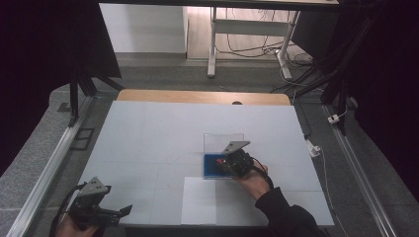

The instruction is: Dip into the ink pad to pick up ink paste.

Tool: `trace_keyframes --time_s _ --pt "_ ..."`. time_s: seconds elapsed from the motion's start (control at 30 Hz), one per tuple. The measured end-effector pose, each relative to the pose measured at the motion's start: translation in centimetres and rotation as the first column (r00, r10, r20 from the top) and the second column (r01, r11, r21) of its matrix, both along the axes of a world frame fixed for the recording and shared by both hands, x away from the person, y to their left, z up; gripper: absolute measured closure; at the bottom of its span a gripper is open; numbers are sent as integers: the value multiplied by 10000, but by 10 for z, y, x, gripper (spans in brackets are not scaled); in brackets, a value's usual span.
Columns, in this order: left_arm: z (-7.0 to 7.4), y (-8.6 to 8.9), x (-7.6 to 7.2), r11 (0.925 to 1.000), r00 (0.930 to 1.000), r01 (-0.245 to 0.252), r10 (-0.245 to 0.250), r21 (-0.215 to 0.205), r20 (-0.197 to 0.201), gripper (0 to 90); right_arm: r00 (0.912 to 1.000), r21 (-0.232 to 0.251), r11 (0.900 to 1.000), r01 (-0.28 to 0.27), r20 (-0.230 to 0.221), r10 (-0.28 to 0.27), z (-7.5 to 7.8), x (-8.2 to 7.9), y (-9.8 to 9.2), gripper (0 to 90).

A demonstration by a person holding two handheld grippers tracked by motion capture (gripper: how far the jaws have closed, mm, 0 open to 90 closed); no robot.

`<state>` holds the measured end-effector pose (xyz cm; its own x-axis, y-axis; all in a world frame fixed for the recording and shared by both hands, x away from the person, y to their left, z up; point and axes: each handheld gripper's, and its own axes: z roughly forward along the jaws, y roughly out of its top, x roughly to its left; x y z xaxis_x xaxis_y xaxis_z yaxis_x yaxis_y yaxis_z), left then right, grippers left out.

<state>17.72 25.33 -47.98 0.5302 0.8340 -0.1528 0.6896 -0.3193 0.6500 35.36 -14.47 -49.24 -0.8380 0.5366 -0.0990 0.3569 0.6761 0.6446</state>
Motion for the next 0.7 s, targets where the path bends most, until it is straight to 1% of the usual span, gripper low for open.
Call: trace_keyframes --time_s 0.03,0.07,0.1,0.17,0.2,0.27,0.3,0.33,0.37,0.43,0.47,0.5,0.57,0.63,0.7 --pt "0 0 0 10000 10000 20 -20 14 -6 20 9999 -169 9999 -3 125 5 0 -2 2 802" --pt "0 0 0 10000 10000 20 -20 14 -6 20 9999 -169 9999 -3 125 5 0 -2 2 802" --pt "0 0 0 10000 10000 26 -26 17 -8 20 9986 -558 9983 -171 499 199 0 -6 5 802" --pt "0 0 1 10000 10000 36 -36 24 -21 20 9982 -634 9979 -148 567 184 0 -7 6 802" --pt "0 0 1 10000 10000 42 -42 21 -23 20 9987 -544 9985 -117 499 144 0 -6 6 803" --pt "0 0 1 10000 10000 46 -46 19 -33 20 9998 -139 9998 142 127 -140 -1 -3 2 803" --pt "0 0 1 10000 10000 46 -46 19 -34 20 9999 71 9999 146 -39 -146 -1 0 0 804" --pt "0 0 1 10000 10000 49 -49 18 -34 20 9999 71 9999 146 -39 -146 -1 0 0 804" --pt "0 0 1 10000 10000 47 -47 11 -38 20 9994 358 9992 202 -299 -191 -2 3 -4 804" --pt "0 0 1 10000 10000 33 -33 -9 -49 20 9983 584 9980 247 -543 -215 -2 6 -7 804" --pt "0 0 1 10000 10000 37 -37 -6 -52 20 9983 584 9980 247 -543 -215 -2 6 -7 804" --pt "0 0 1 10000 10000 36 -36 -7 -52 20 9972 755 9968 265 -719 -210 -3 9 -9 804" --pt "0 0 1 10000 10000 28 -28 -8 -54 20 9963 862 9958 308 -824 -237 -3 10 -10 804" --pt "0 0 1 10000 10000 20 -20 -8 -48 20 9961 857 9958 307 -849 -234 -3 10 -10 804" --pt "0 0 2 10000 10000 18 -18 -10 -52 20 9965 792 9962 360 -779 -298 -3 9 -9 804"
